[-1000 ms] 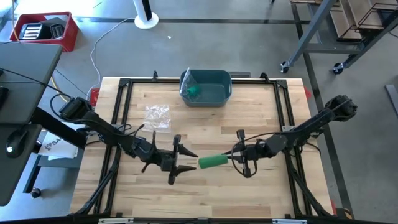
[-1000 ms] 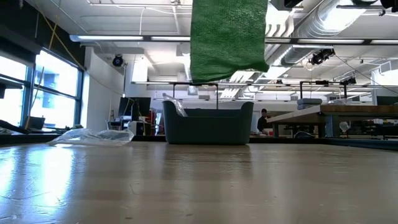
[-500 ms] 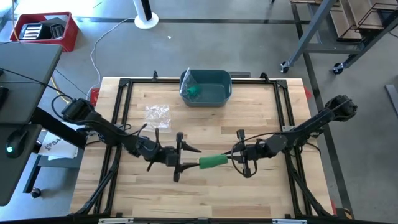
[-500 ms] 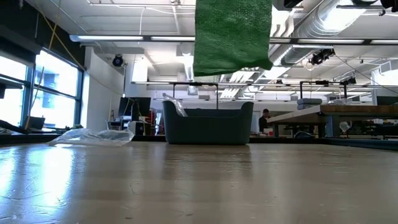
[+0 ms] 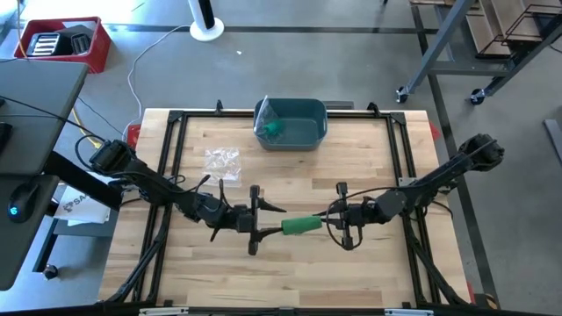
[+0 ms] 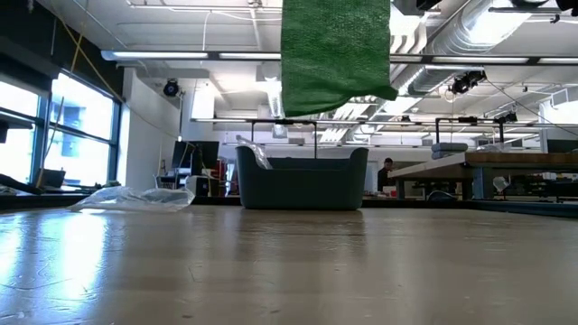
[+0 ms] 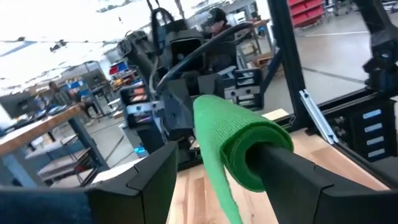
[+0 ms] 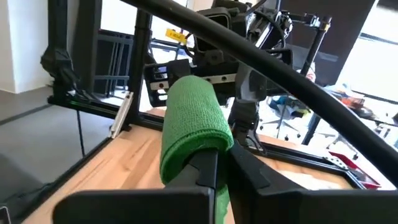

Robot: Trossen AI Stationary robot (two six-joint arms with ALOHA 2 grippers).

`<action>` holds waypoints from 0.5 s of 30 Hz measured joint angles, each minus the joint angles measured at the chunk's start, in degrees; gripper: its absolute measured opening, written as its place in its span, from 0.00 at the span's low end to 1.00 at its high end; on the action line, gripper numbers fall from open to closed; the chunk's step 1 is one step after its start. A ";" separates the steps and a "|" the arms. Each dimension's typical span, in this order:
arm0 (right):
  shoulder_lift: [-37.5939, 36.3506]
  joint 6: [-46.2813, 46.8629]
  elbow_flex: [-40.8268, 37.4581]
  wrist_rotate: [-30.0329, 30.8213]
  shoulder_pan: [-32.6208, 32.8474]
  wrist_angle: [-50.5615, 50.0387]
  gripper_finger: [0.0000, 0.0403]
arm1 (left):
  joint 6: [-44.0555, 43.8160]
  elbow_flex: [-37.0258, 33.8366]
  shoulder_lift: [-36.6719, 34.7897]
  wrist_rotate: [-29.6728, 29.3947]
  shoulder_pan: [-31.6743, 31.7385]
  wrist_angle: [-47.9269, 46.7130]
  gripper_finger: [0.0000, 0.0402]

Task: Roll bandage
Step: Roll the green bandage

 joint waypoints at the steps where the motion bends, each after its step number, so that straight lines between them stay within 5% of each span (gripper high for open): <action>1: 0.00 -0.38 0.00 0.44 0.22 0.01 0.02 | -0.63 0.00 0.00 -0.60 0.16 -0.02 0.53; 15: 0.02 -7.73 7.61 2.44 2.02 -12.69 0.02 | -8.32 -0.02 -0.02 4.21 2.25 -1.39 0.53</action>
